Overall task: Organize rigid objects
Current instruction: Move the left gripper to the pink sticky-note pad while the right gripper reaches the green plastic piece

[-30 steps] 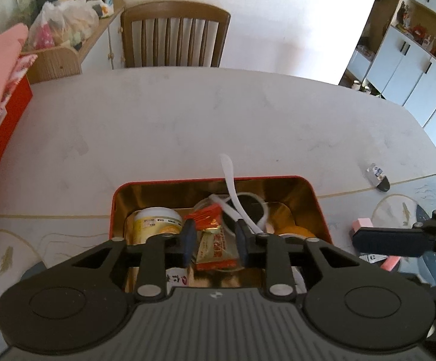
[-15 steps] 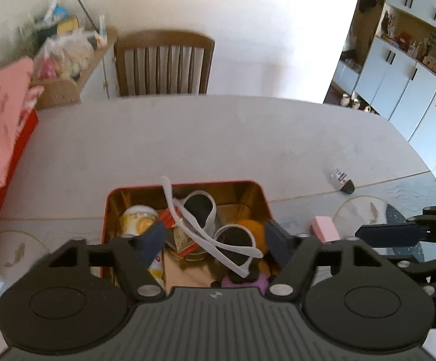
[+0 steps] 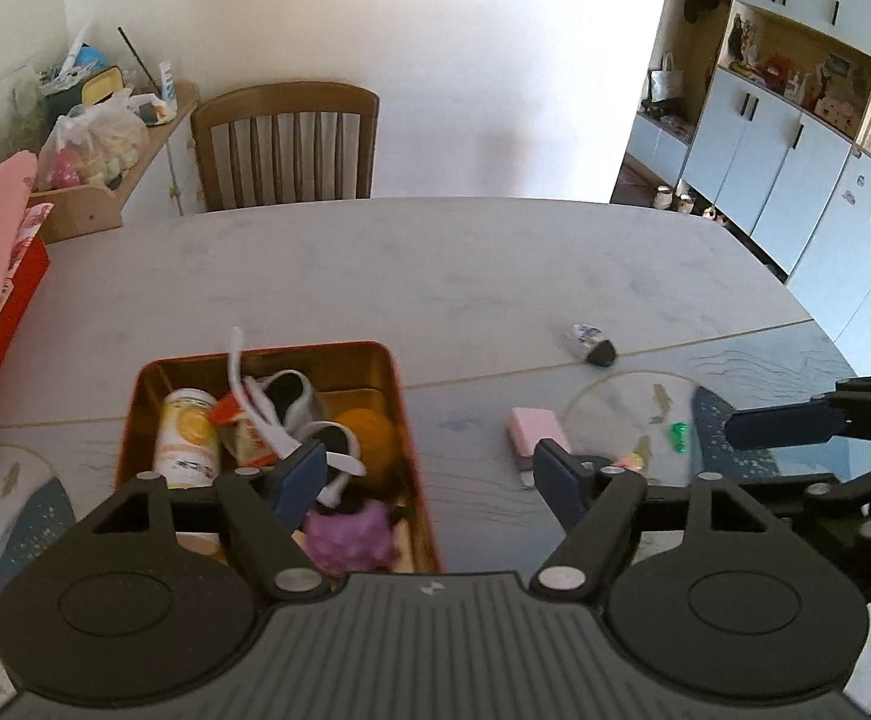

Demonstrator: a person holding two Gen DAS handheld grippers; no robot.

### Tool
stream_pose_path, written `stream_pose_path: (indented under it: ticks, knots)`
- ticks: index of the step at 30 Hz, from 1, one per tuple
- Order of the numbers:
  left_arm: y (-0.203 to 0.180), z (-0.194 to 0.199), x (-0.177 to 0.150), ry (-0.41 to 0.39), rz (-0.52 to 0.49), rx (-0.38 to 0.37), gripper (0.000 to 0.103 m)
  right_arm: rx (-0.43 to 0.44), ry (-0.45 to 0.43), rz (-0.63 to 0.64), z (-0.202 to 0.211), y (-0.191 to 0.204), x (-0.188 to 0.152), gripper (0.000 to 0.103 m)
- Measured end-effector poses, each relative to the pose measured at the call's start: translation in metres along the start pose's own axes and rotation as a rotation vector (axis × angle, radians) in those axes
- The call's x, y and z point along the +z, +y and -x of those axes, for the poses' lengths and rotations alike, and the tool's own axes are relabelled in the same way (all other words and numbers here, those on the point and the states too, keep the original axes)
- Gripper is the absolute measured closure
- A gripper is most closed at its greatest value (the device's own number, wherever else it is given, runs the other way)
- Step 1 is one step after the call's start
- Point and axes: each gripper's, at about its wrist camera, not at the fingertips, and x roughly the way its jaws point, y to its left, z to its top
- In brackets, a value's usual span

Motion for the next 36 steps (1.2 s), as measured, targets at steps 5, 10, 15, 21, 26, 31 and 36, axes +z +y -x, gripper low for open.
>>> stream_pose_path:
  ticks: [5, 10, 15, 21, 26, 31, 36]
  knots:
    - [-0.03, -0.001, -0.007, -0.001, 0.007, -0.005, 0.023, -0.002, 0.001, -0.004, 0.019, -0.036, -0.01, 0.018]
    - [-0.055, -0.01, -0.013, 0.008, 0.032, -0.007, 0.02, -0.004, -0.005, 0.027, 0.033, -0.064, -0.019, 0.005]
    - [-0.076, -0.023, -0.014, 0.016, 0.053, 0.007, 0.02, 0.029, 0.009, 0.08, 0.039, -0.085, -0.027, 0.0]
    - [-0.094, -0.044, -0.012, 0.026, 0.06, 0.048, 0.02, 0.021, 0.011, 0.109, 0.039, -0.108, -0.026, 0.0]
    - [-0.106, -0.065, -0.007, 0.025, 0.047, 0.068, 0.02, 0.011, 0.024, 0.125, 0.028, -0.126, -0.025, 0.001]
    - [-0.116, -0.09, -0.005, 0.04, 0.022, 0.107, 0.02, 0.011, 0.057, 0.141, 0.009, -0.135, -0.025, 0.004]
    - [-0.114, -0.115, -0.002, 0.068, 0.033, 0.116, 0.02, 0.017, 0.088, 0.165, -0.008, -0.144, -0.023, 0.013]
